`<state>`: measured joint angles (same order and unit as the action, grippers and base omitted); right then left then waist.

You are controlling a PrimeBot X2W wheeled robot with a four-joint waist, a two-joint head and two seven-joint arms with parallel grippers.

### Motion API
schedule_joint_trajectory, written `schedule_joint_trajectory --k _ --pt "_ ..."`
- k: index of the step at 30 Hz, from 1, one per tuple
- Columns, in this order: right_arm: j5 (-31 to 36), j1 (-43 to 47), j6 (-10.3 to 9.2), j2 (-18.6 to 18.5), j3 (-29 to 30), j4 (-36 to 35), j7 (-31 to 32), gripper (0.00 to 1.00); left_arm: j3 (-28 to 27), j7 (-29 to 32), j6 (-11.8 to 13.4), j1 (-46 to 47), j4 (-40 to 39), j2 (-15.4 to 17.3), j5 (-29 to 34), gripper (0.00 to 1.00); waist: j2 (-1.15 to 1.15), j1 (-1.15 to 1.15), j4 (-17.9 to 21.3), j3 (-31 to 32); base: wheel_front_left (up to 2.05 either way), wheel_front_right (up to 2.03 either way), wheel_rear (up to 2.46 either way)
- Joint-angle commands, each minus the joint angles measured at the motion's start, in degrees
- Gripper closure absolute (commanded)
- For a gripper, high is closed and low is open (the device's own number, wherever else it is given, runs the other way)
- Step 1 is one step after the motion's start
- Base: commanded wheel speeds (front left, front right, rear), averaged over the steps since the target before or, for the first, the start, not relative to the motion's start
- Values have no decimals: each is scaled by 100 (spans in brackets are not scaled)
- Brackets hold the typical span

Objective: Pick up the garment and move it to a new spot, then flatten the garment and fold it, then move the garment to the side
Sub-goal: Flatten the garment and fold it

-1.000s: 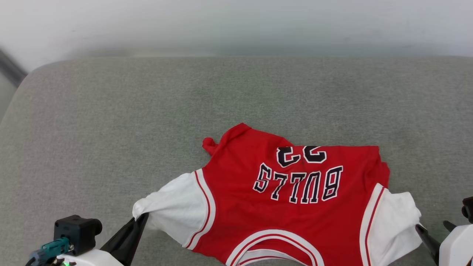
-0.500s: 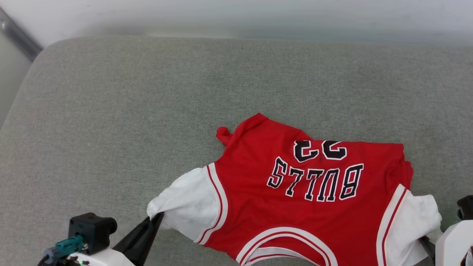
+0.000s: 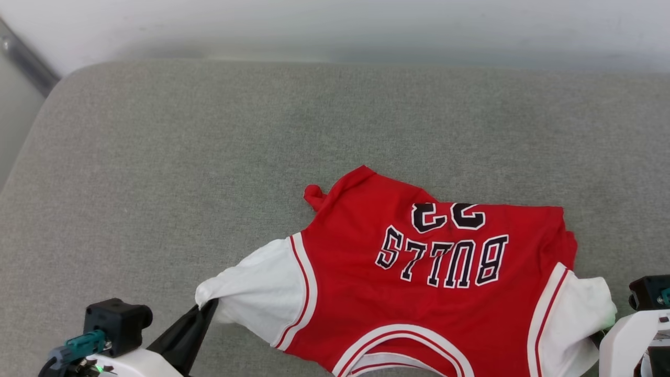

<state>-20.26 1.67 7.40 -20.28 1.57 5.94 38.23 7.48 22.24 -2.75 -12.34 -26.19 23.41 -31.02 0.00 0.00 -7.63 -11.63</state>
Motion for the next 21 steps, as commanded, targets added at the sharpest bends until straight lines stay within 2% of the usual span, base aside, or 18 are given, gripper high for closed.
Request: schedule_joint_trajectory --k 1,5,13,21 --pt "-113 -4 16 43 -47 -38 -33 100 -76 -47 14 -38 -38 74 -28 100 0 0 101 178 0 0 0" --pt "-188 -98 6 -284 -50 -497 -56 100 -218 -104 -21 -101 -143 191 -55 100 0 0 239 428 0 0 0" --pt "-718 -452 7 -769 152 -1411 331 100 -752 -148 -76 -2 -617 469 -359 100 0 0 546 874 0 0 0" --pt "-1253 -1246 8 -827 429 -2022 688 100 -1411 -53 -48 508 -1034 886 -531 100 0 0 783 1072 0 0 0"
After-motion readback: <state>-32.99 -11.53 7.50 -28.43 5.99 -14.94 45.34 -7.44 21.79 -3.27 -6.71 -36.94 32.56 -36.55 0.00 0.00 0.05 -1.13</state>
